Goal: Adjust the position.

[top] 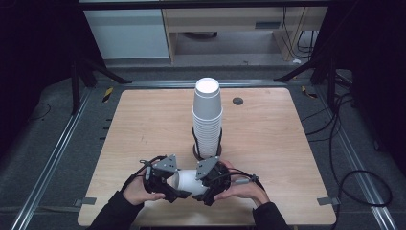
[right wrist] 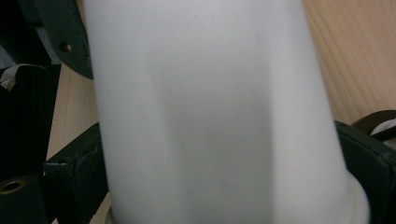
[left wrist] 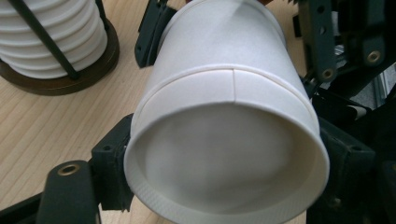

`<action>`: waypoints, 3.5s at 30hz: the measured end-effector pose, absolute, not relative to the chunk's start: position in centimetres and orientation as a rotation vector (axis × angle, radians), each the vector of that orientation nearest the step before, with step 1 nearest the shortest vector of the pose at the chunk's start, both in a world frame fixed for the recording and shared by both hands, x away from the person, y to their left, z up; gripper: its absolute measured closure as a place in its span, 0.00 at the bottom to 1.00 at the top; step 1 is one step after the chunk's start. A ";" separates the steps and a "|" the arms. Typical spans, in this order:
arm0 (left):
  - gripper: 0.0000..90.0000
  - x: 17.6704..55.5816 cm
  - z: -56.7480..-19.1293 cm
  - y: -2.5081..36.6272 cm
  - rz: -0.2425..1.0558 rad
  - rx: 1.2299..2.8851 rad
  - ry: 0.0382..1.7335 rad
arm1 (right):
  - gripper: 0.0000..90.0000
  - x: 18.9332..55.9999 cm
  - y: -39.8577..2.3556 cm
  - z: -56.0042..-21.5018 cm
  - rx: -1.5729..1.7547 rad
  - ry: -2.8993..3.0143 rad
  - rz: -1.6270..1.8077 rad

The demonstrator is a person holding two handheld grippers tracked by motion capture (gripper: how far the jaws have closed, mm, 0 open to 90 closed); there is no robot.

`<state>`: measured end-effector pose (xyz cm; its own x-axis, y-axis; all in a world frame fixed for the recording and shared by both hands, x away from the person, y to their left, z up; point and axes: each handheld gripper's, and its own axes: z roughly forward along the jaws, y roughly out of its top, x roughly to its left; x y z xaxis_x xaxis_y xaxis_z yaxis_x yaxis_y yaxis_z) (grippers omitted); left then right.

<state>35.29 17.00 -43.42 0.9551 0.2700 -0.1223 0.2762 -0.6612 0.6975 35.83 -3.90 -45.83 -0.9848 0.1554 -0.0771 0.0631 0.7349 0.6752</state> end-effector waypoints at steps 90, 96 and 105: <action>0.17 35.7 -42.8 19.0 0.086 2.292 0.367 | 0.09 37.3 -8.7 -44.1 0.298 2.788 1.245; 0.16 35.4 -43.5 17.6 0.083 2.371 0.323 | 0.09 37.0 -7.2 -44.8 0.250 2.829 1.147; 0.19 34.9 -44.1 16.5 0.066 2.414 0.288 | 0.09 36.2 -5.2 -45.2 0.184 2.864 1.135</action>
<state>34.94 16.55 -44.06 0.9741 0.2241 -0.0299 0.1889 -0.7339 0.6525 36.25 -5.24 -45.23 -0.9913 0.1312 -0.0073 0.0905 0.7225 0.6854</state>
